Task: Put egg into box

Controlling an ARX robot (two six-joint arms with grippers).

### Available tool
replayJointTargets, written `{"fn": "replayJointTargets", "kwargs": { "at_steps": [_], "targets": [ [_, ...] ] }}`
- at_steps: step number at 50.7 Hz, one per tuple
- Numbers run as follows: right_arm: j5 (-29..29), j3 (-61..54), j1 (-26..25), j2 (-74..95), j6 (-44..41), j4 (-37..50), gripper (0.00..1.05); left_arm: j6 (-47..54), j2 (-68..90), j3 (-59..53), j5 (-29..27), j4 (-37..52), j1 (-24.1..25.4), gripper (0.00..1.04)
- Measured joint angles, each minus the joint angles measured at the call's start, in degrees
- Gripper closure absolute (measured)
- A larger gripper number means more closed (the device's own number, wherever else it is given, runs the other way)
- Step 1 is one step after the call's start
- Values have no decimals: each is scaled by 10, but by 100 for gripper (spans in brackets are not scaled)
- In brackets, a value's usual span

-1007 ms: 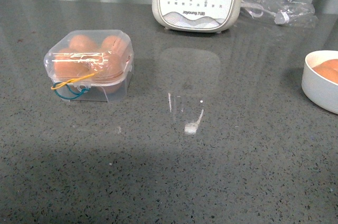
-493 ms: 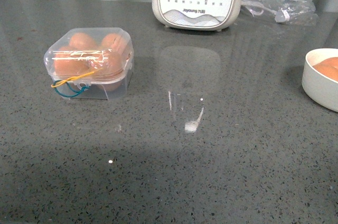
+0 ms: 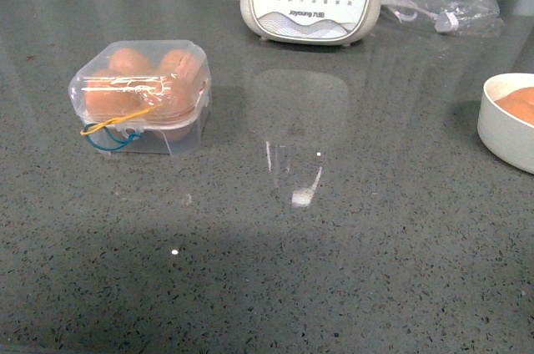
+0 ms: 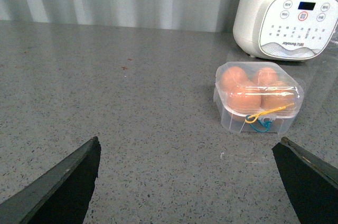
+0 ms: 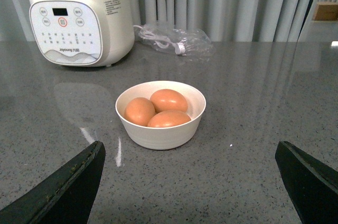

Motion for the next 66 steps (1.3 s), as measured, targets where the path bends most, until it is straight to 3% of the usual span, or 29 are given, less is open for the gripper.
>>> {"fn": "replayJointTargets", "kwargs": {
  "at_steps": [66],
  "targets": [
    [0, 0, 0, 0, 0, 0, 7, 0, 0, 0, 0, 0, 0, 7]
  ]
}}
